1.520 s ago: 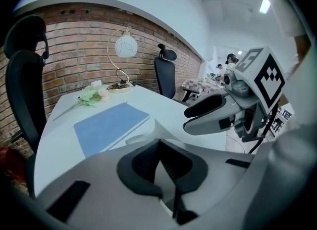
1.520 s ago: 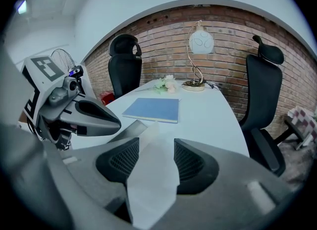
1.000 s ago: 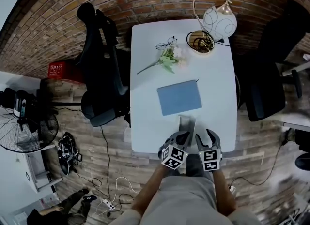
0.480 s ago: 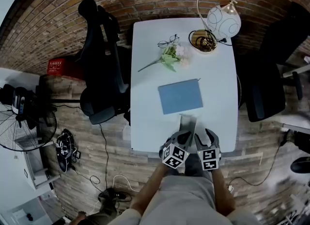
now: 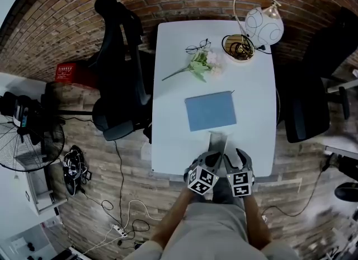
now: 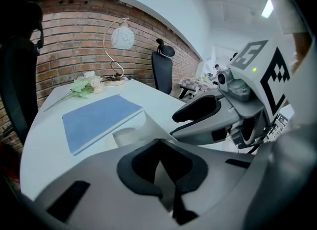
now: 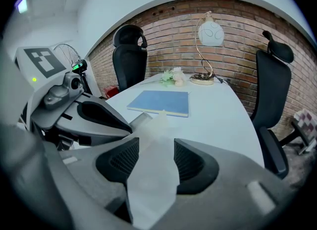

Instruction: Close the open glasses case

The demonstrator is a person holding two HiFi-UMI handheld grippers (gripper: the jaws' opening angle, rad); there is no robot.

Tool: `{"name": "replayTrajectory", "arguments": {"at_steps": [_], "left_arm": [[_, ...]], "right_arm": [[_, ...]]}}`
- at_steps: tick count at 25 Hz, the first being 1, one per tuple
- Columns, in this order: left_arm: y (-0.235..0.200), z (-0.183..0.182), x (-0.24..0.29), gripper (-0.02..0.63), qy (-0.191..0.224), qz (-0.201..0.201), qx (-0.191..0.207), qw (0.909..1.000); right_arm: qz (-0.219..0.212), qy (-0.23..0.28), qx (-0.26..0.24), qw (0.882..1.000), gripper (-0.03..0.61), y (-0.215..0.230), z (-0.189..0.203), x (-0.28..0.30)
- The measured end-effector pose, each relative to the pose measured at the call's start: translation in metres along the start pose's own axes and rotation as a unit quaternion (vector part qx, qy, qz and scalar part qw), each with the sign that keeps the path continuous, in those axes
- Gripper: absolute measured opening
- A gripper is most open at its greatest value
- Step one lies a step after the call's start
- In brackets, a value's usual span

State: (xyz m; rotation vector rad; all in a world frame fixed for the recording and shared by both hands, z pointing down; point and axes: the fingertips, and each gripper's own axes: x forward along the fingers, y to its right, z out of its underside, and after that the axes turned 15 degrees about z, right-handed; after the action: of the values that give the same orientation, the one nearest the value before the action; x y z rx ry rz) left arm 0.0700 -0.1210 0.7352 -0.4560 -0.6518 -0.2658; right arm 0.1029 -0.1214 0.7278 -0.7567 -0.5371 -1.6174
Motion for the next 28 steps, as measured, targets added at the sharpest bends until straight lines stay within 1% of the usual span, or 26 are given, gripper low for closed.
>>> {"name": "replayTrajectory", "arguments": {"at_steps": [28], "left_arm": [[-0.011,0.006,-0.021,0.003,0.010,-0.034,-0.018,0.9992]], "right_arm": [[-0.021,0.014,-0.021,0.999,0.222,-0.017,-0.013,0.000]]}}
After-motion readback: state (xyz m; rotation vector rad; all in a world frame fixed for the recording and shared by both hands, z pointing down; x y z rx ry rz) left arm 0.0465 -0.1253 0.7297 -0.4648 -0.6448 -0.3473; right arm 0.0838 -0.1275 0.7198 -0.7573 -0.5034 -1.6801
